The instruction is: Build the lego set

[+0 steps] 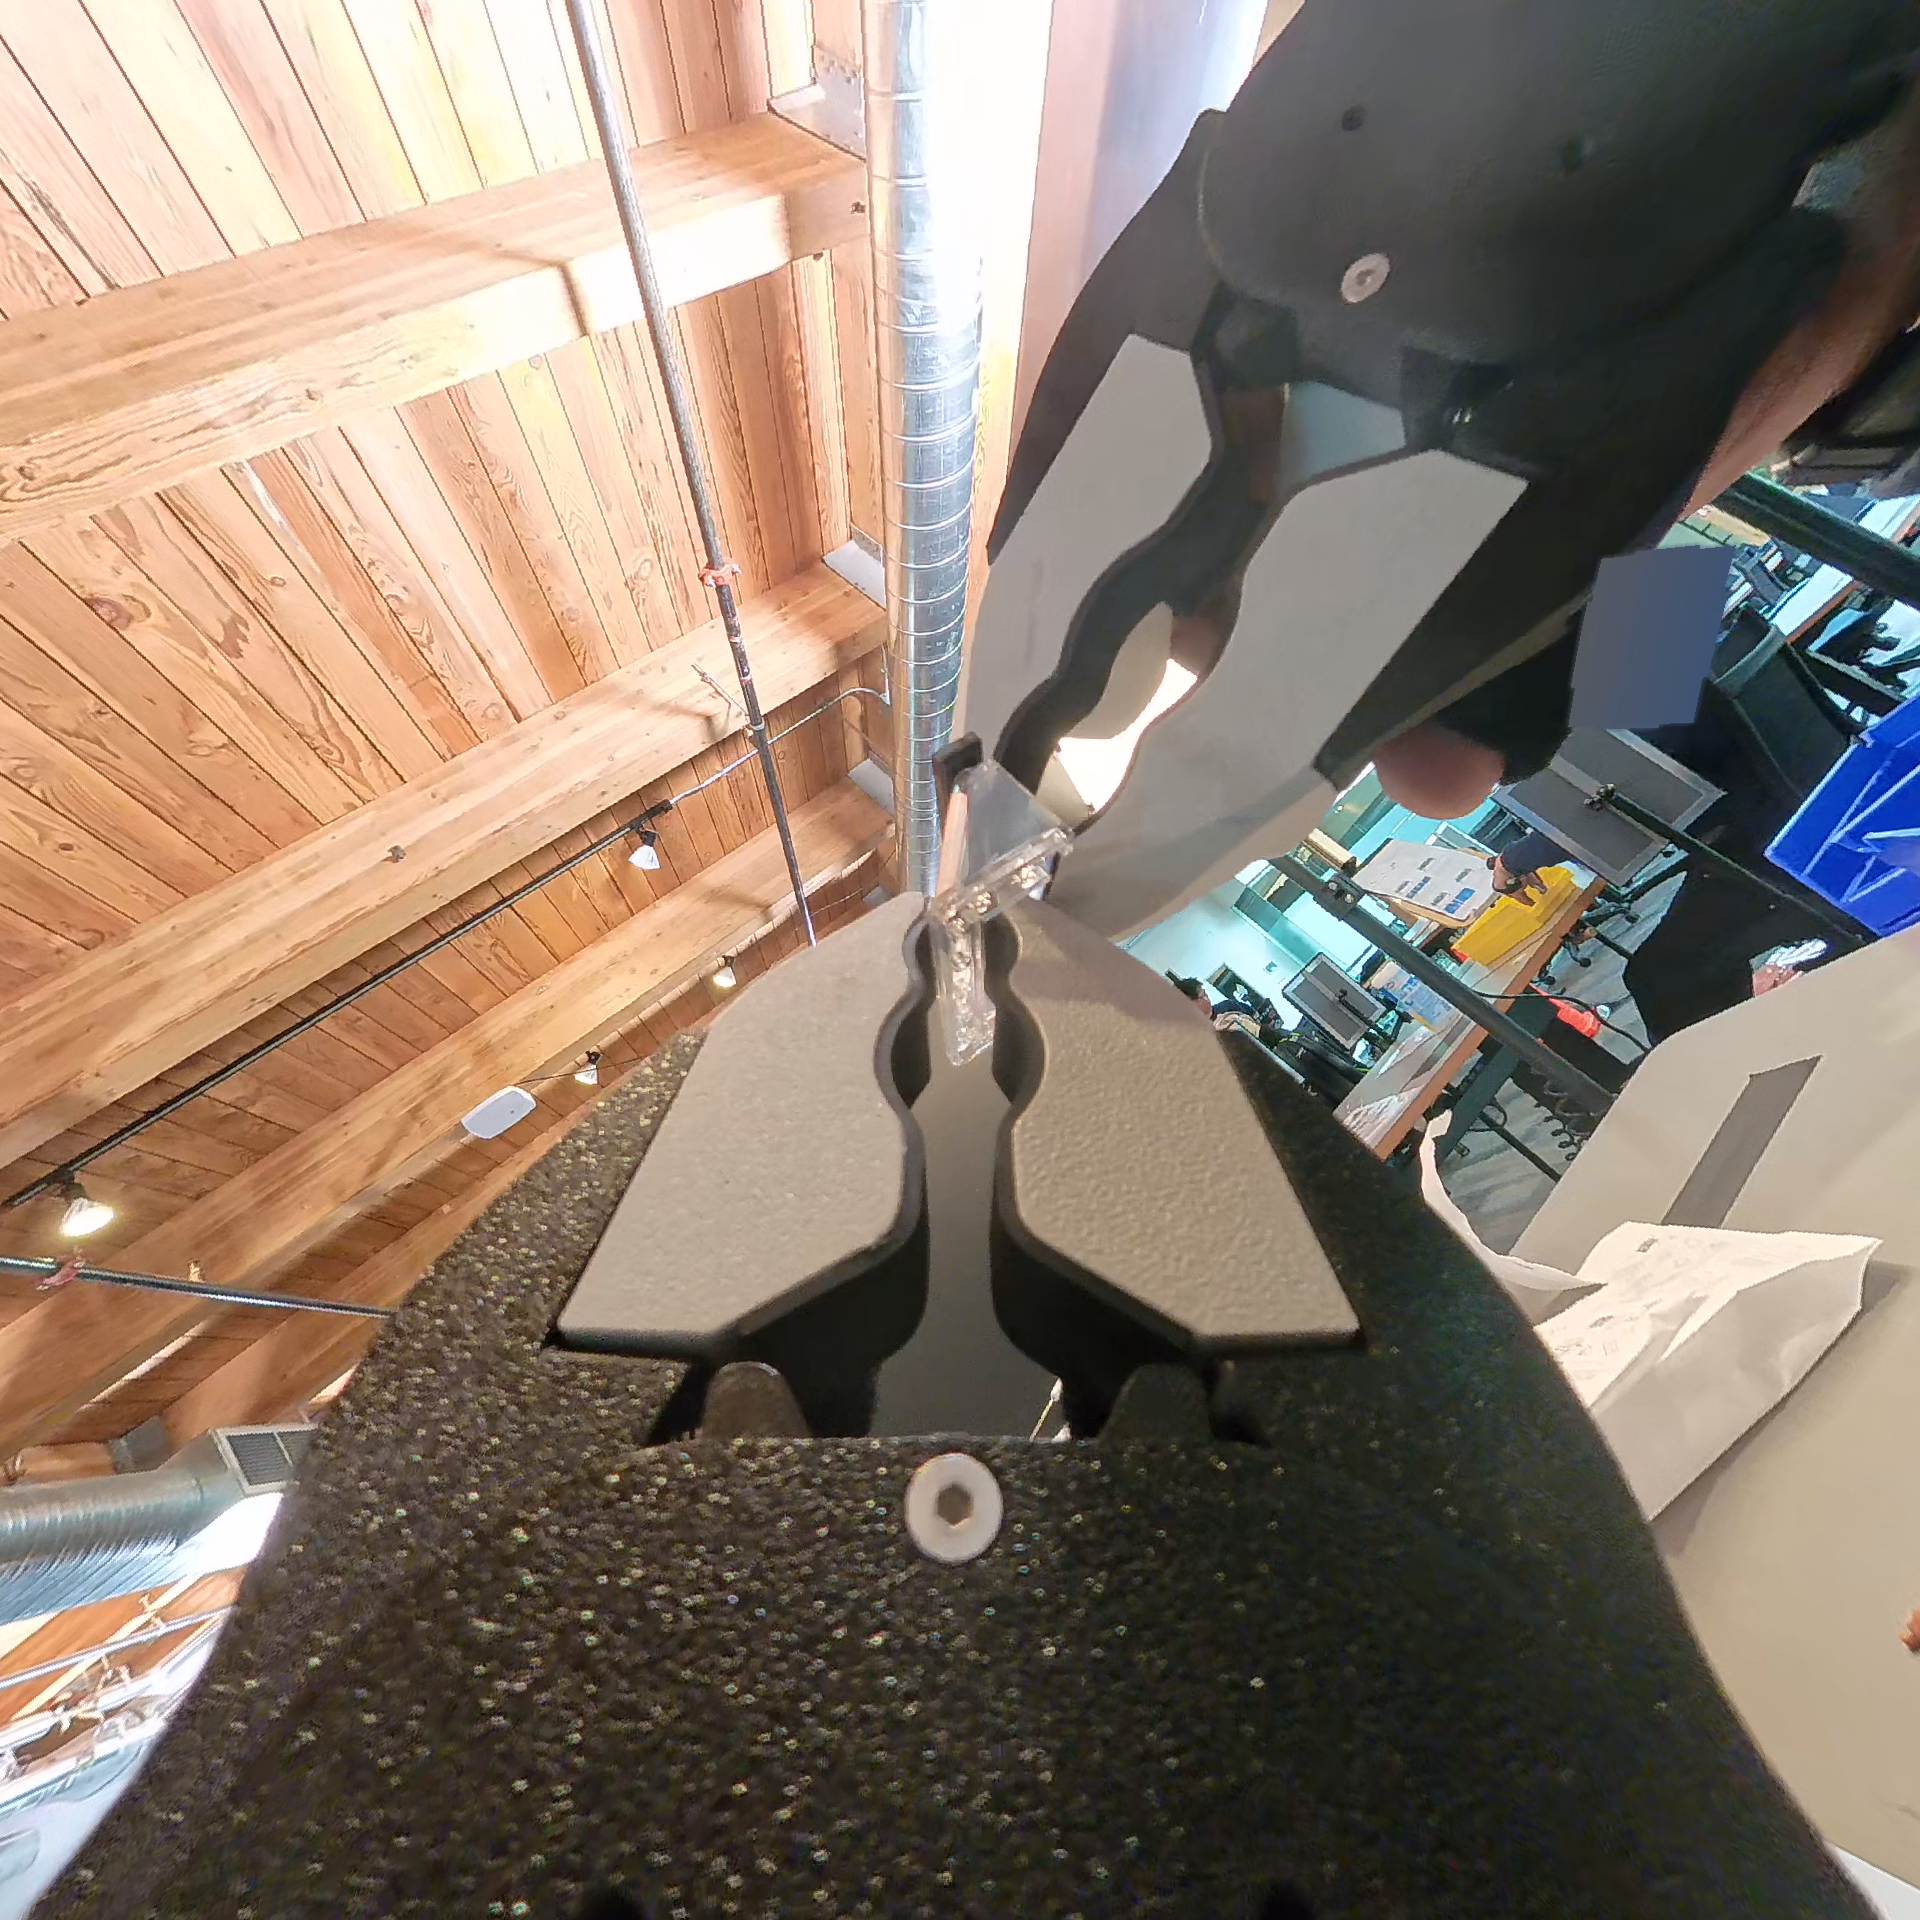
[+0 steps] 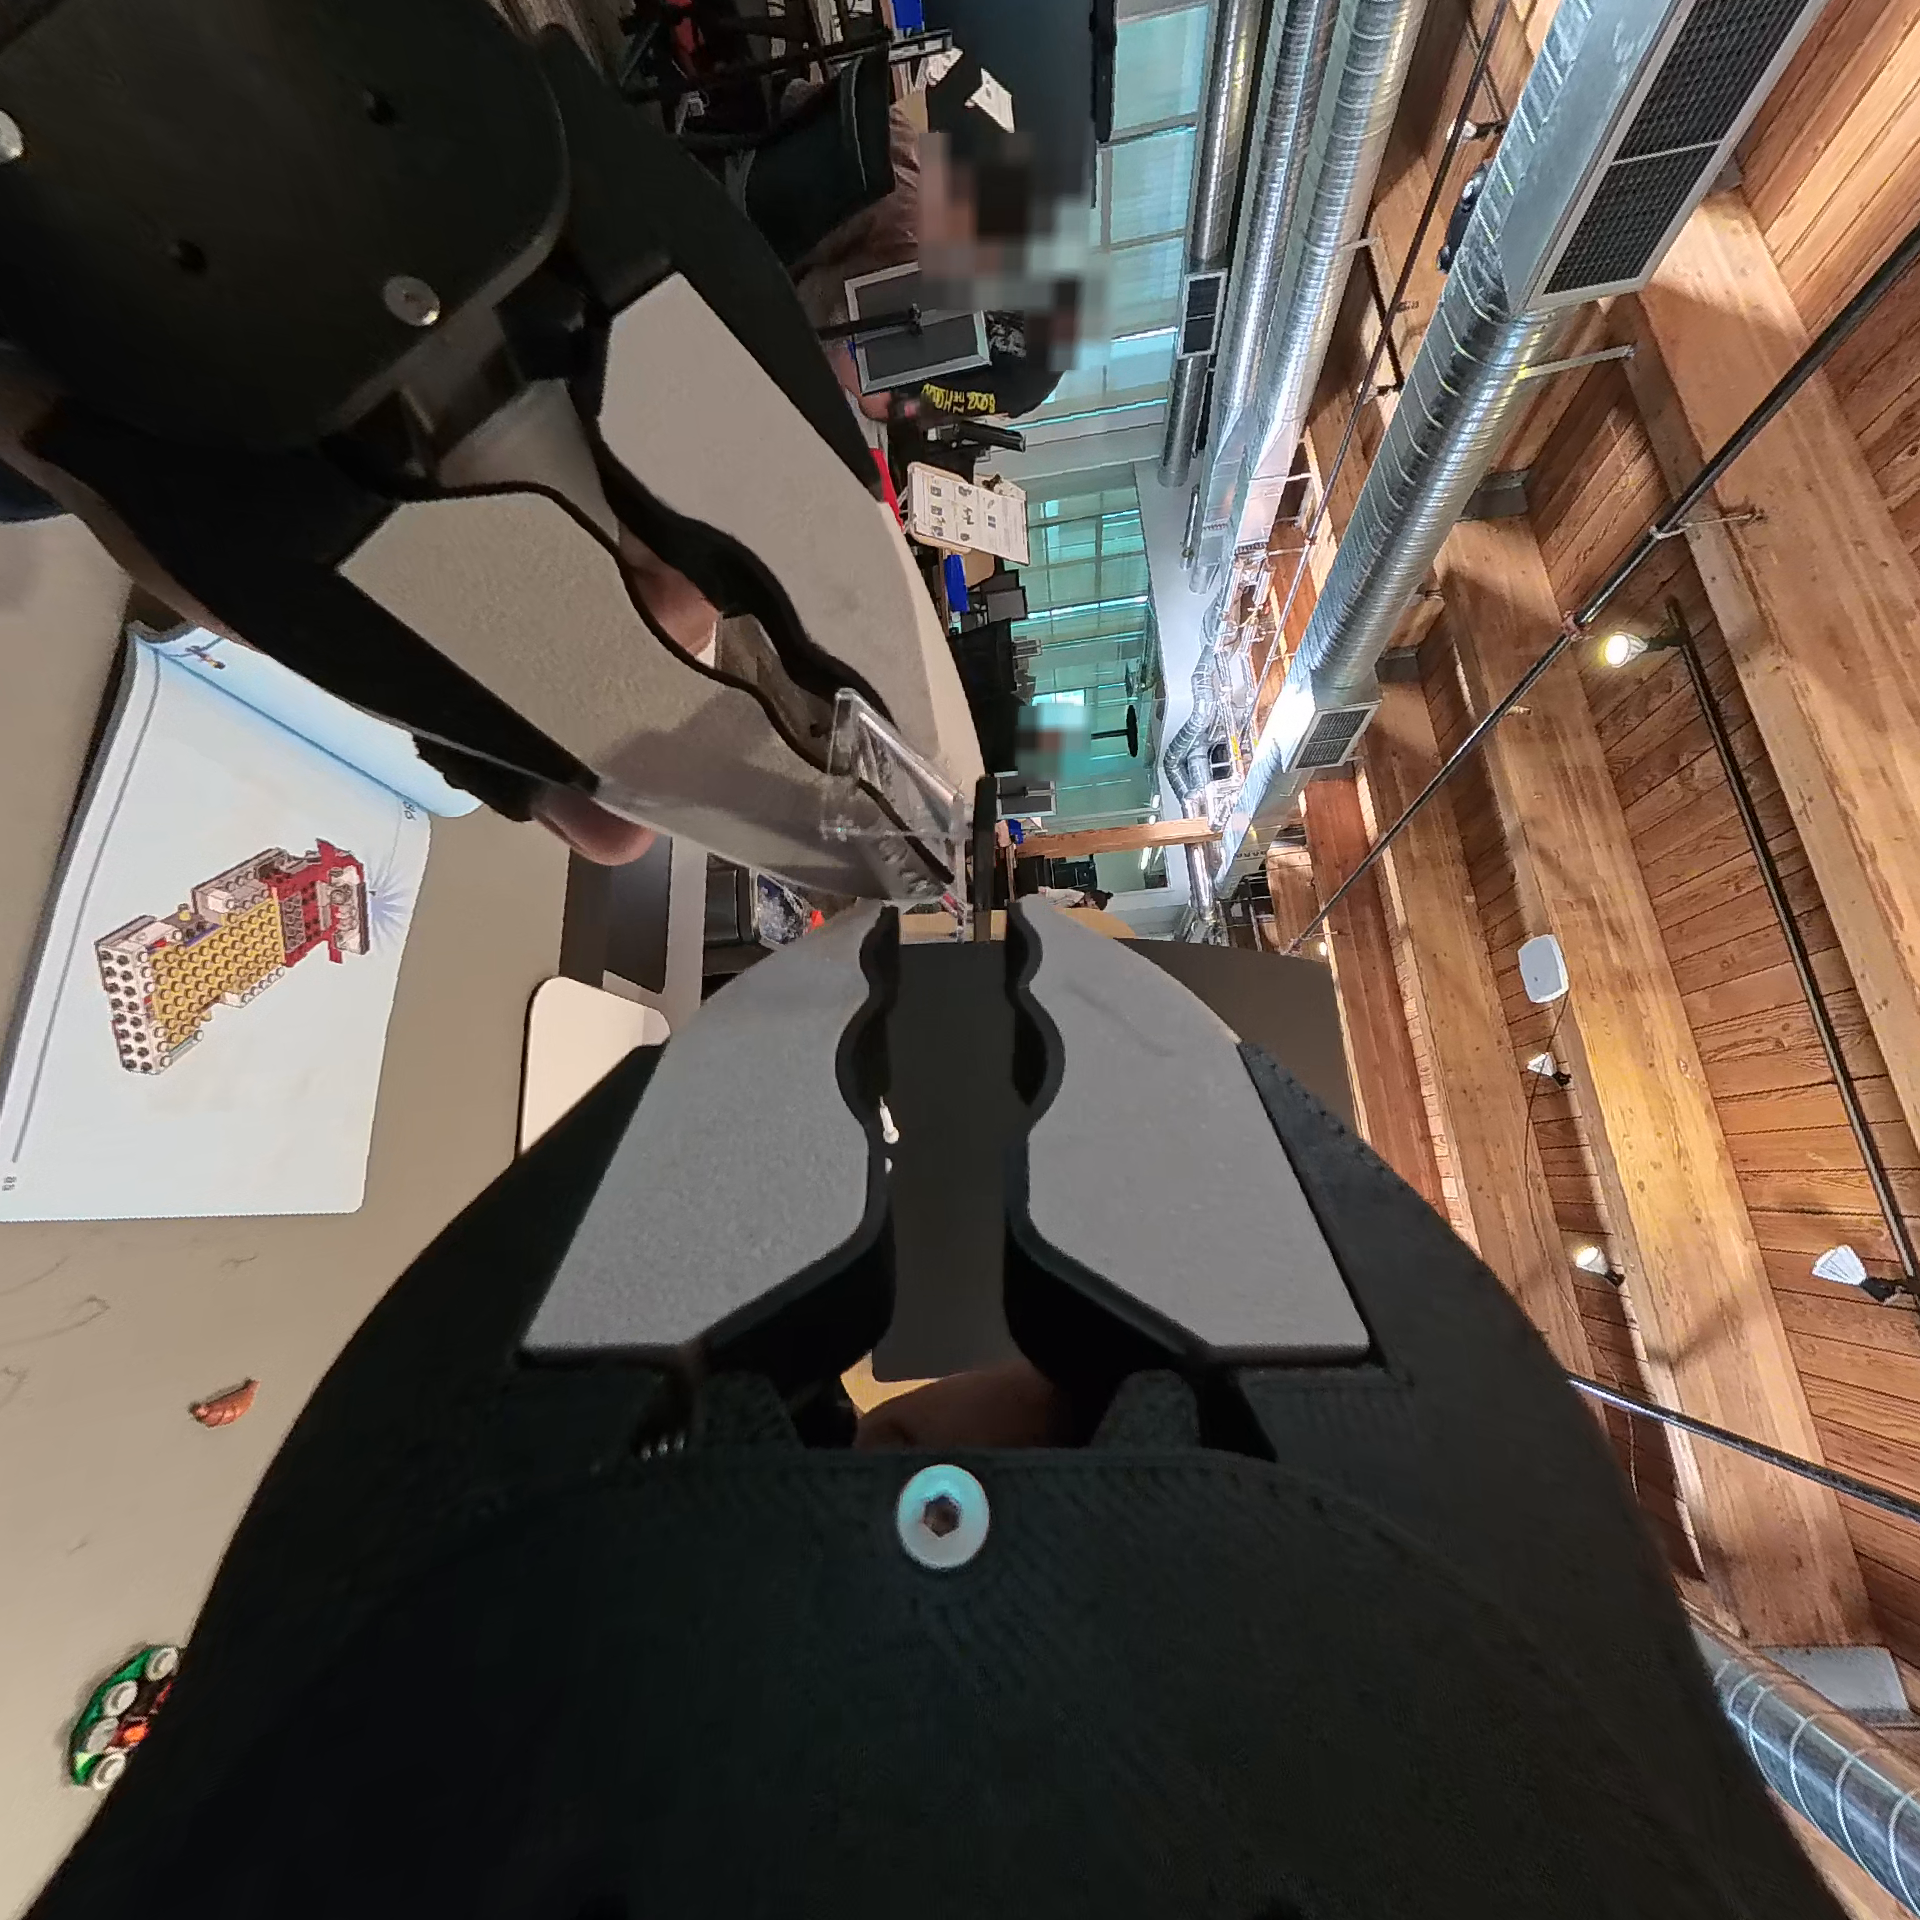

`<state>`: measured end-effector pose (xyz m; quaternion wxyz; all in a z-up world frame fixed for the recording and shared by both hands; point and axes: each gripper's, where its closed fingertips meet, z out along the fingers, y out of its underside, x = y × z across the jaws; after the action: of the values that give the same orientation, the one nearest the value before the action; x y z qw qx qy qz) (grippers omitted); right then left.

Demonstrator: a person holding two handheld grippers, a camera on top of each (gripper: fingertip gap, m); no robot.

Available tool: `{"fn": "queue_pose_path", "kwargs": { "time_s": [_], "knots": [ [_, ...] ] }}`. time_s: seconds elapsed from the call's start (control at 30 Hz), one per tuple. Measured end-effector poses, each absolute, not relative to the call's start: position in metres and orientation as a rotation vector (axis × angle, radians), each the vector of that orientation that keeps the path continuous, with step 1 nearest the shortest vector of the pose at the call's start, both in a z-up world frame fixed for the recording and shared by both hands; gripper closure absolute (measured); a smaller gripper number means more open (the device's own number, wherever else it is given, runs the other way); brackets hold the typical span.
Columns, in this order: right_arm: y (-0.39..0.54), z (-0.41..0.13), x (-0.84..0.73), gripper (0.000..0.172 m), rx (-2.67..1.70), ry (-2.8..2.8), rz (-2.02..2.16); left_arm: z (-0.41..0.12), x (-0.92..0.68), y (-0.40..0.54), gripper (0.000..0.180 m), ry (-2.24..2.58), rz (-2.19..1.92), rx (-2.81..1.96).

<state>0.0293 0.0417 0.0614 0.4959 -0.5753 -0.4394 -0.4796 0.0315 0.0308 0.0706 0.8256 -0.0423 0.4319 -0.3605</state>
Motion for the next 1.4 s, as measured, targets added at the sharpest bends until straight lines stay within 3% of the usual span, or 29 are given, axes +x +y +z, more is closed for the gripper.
{"fn": "queue_pose_path", "kwargs": {
  "time_s": [0.57,1.4],
  "knots": [
    [0.034,0.075,0.002,0.133,-1.266,-1.067,-1.033,0.084,0.030,0.048,0.174,0.858,-0.658,-0.152],
    [0.041,0.070,0.005,0.134,-1.212,-1.113,-1.122,0.085,0.036,0.049,0.174,0.875,-0.545,-0.156]
  ]
}}
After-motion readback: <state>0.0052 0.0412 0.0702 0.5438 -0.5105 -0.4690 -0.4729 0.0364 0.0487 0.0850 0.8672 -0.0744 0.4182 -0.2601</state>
